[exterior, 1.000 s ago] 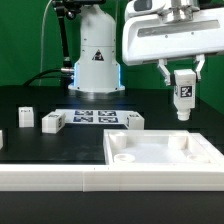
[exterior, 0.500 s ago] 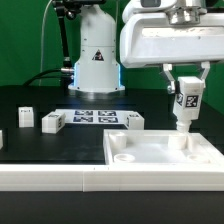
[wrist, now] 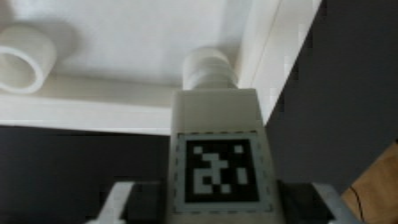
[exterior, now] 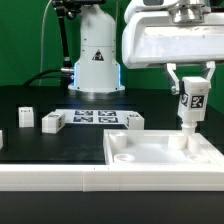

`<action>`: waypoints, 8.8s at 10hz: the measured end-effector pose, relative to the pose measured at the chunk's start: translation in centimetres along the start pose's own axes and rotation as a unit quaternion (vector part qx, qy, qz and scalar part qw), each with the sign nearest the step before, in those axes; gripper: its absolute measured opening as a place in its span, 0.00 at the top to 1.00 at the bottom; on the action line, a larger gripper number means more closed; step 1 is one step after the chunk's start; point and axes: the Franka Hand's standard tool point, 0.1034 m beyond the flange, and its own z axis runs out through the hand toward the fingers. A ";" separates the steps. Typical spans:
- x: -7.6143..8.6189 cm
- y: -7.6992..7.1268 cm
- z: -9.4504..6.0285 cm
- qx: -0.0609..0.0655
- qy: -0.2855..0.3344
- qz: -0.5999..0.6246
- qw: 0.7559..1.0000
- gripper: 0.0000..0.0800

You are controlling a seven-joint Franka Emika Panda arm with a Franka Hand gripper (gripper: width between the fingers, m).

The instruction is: Assemble one leg

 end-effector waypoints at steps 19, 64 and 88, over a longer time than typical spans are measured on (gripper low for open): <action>0.2 -0.4 5.2 -0.005 0.039 -0.003 0.999 0.64; 2.5 0.3 5.0 -0.106 -0.207 0.491 0.840 0.64; 2.3 0.4 5.7 -0.008 -0.217 0.055 0.975 0.22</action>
Offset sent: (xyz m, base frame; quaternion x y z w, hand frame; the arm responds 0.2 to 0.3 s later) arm 0.0305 0.0030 -0.0019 0.0067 -0.0066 -0.0058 0.9999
